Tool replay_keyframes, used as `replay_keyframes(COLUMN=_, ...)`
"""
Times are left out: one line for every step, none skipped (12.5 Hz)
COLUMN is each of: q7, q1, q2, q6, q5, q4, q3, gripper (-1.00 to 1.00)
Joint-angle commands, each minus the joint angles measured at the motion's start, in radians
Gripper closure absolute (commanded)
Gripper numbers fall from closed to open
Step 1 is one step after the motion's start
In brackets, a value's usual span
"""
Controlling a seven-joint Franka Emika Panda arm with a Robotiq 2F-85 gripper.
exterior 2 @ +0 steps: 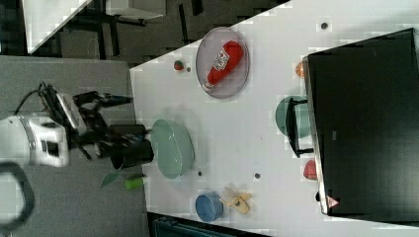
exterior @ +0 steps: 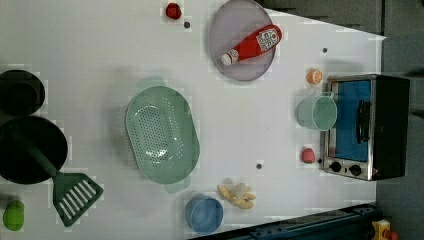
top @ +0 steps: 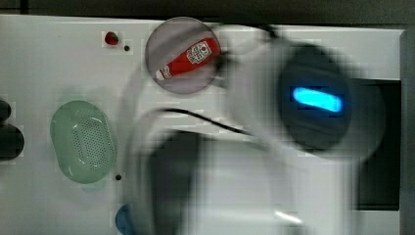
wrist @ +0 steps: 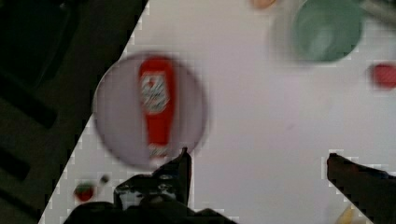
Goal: Drag strainer right to left.
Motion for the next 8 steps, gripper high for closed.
replay_keyframes(q7=-0.201, q1=0.019, q2=0.037, q6=-0.046, q5=-0.071, q4=-0.028, q3=-0.012, gripper=-1.0)
replay_keyframes(q7=-0.206, q1=0.021, q2=0.037, q6=-0.043, q5=-0.081, q4=-0.028, q3=-0.008, gripper=-1.0)
replay_keyframes(q7=-0.207, q1=0.024, q2=0.038, q6=-0.044, q5=-0.081, q4=-0.028, q3=0.003, gripper=-1.0)
replay_keyframes(q7=-0.207, q1=0.029, q2=0.038, q6=-0.044, q5=-0.081, q4=-0.029, q3=0.019, gripper=-1.0)
replay_keyframes(q7=-0.207, q1=0.032, q2=0.038, q6=-0.05, q5=-0.081, q4=-0.03, q3=0.038, gripper=-1.0)
replay_keyframes(q7=-0.207, q1=0.034, q2=0.039, q6=-0.05, q5=-0.081, q4=-0.032, q3=0.058, gripper=-1.0)
replay_keyframes(q7=-0.207, q1=0.034, q2=0.039, q6=-0.05, q5=-0.081, q4=-0.033, q3=0.075, gripper=-1.0)
replay_keyframes(q7=-0.207, q1=0.034, q2=0.04, q6=-0.048, q5=-0.081, q4=-0.033, q3=0.084, gripper=-1.0)
